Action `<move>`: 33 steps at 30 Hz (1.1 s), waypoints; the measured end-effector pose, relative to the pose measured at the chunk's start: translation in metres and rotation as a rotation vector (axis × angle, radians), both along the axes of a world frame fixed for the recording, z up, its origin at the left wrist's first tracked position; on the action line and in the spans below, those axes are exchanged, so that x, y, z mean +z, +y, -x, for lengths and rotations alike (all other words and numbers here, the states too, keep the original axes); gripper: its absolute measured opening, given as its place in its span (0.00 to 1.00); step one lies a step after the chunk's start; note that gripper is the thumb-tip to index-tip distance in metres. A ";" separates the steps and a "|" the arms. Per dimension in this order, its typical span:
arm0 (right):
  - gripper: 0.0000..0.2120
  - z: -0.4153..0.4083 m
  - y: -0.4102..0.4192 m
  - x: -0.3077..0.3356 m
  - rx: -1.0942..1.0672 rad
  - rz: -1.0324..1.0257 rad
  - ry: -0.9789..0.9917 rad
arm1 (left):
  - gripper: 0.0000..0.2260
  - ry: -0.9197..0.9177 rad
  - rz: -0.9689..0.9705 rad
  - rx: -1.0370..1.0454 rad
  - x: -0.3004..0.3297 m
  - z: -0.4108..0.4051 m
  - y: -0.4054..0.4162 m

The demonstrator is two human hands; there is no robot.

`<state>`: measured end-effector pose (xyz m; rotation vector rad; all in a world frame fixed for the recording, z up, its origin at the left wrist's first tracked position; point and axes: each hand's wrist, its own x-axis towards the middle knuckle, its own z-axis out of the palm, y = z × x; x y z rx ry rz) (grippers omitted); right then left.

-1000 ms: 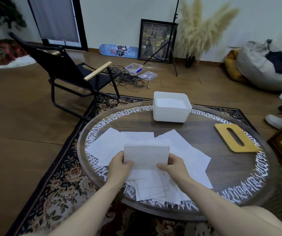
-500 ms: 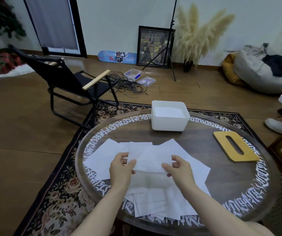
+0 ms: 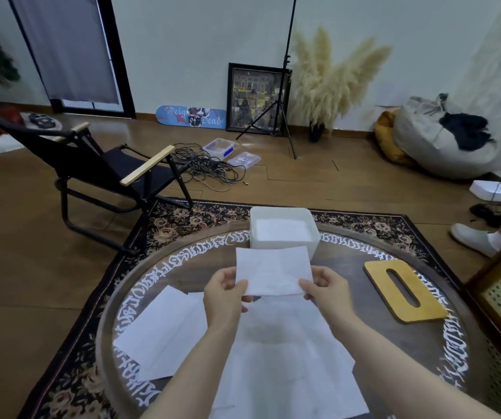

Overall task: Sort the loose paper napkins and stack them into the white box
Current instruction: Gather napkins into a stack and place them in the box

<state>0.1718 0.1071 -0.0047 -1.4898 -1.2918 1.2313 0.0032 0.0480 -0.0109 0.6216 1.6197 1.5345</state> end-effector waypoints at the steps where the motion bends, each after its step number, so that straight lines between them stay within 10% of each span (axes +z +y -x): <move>1: 0.08 0.000 0.009 0.000 -0.019 0.004 0.015 | 0.09 0.001 0.003 0.000 0.001 0.000 0.008; 16: 0.09 0.007 0.136 0.018 -0.178 -0.065 -0.322 | 0.08 0.226 0.140 -0.018 0.019 0.011 0.146; 33: 0.13 0.010 0.159 0.001 -0.092 -0.204 -0.742 | 0.10 0.989 0.332 -0.174 0.005 0.015 0.179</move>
